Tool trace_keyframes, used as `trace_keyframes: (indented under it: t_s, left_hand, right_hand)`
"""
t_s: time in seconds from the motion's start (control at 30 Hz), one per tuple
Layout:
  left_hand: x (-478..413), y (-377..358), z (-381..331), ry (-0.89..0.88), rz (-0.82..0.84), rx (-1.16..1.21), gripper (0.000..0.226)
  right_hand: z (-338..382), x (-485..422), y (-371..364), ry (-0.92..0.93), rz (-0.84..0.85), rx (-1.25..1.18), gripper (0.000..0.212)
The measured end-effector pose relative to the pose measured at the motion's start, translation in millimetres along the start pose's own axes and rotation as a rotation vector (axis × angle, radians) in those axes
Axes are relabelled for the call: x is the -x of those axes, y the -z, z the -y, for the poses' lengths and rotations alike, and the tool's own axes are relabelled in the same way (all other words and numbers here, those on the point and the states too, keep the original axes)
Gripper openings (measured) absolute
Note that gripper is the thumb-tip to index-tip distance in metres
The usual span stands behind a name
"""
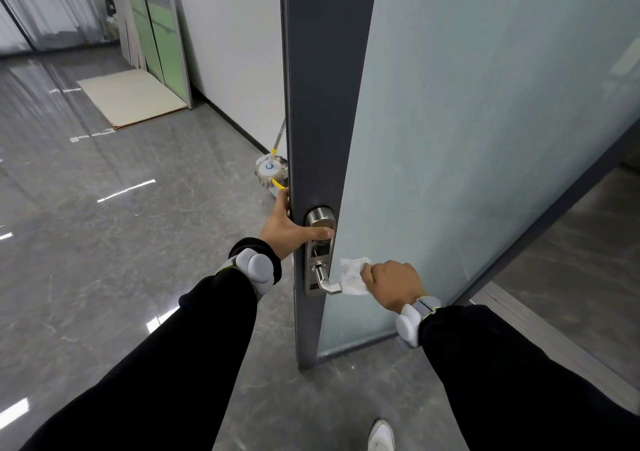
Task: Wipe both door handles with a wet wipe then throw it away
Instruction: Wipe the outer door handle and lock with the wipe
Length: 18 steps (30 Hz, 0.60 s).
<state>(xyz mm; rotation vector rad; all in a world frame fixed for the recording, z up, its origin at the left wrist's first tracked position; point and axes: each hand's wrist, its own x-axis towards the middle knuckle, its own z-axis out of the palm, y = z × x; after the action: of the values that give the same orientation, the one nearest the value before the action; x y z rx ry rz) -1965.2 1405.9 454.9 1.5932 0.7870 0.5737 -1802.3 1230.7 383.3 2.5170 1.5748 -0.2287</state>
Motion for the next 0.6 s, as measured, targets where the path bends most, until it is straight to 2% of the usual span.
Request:
trace_keyframes:
  t_s: [0.1,0.3,0.47,0.6]
  left_hand:
    - [1,0,-1,-0.007,-0.001,-0.005,0.097]
    - [-1,-1,0,-0.02,-0.001,0.002,0.097]
    - [-3,-2,2,-0.027,-0.004,0.006,0.093]
    - [-4,-3,4,-0.019,-0.003,0.025,0.092]
  right_hand:
    - [4,-3,-2,0.042,-0.001,0.087,0.047]
    - [38,-1,0,0.119,-0.141,0.073,0.061]
    - [61,1,7,0.078,-0.172,0.062,0.069]
    - [71,1,13,0.07,-0.124,-0.001,0.059]
